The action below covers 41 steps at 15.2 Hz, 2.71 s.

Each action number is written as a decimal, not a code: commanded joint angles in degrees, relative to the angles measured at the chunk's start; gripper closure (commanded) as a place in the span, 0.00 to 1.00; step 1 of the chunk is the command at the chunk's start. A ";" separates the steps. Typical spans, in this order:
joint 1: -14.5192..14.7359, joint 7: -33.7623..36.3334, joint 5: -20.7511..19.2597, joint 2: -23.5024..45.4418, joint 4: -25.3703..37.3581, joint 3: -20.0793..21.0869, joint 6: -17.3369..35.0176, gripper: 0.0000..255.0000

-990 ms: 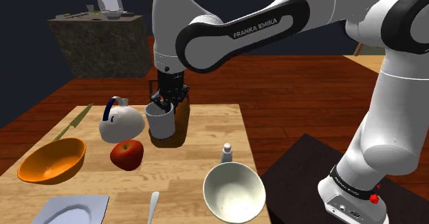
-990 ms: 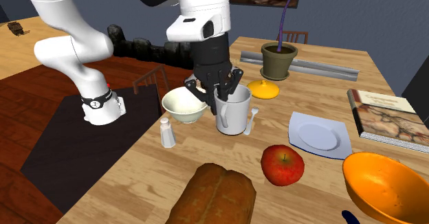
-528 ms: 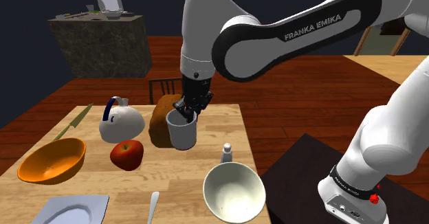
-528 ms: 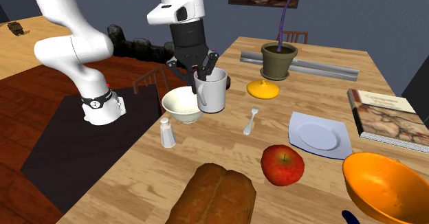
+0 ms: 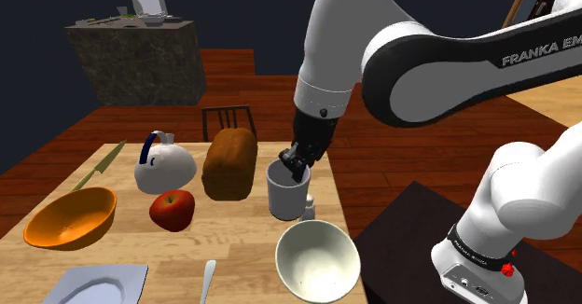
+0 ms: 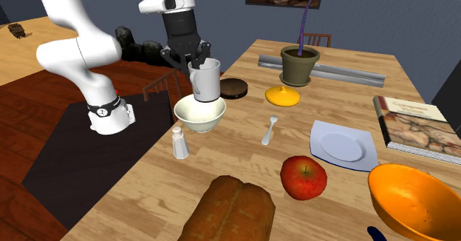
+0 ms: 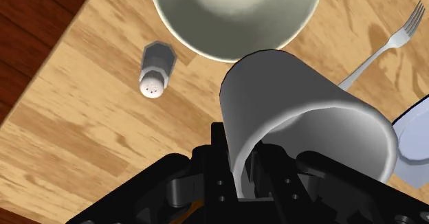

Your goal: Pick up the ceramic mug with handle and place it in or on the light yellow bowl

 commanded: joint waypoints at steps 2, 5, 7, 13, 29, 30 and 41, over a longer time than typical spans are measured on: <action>2.81 -0.13 2.94 -7.33 -4.64 -0.97 -2.41 1.00; 5.69 0.37 5.03 -13.93 -8.52 -1.75 -5.10 1.00; 5.85 0.38 5.30 -13.73 -9.90 -1.36 -3.52 1.00; 6.12 0.39 6.21 -12.74 -13.78 0.00 1.36 1.00; 6.26 0.60 7.58 -9.65 -19.34 2.65 9.99 1.00; 6.26 0.60 7.58 -9.65 -19.34 2.65 9.99 1.00; 6.91 0.45 6.73 -14.17 -15.11 -0.15 1.21 0.00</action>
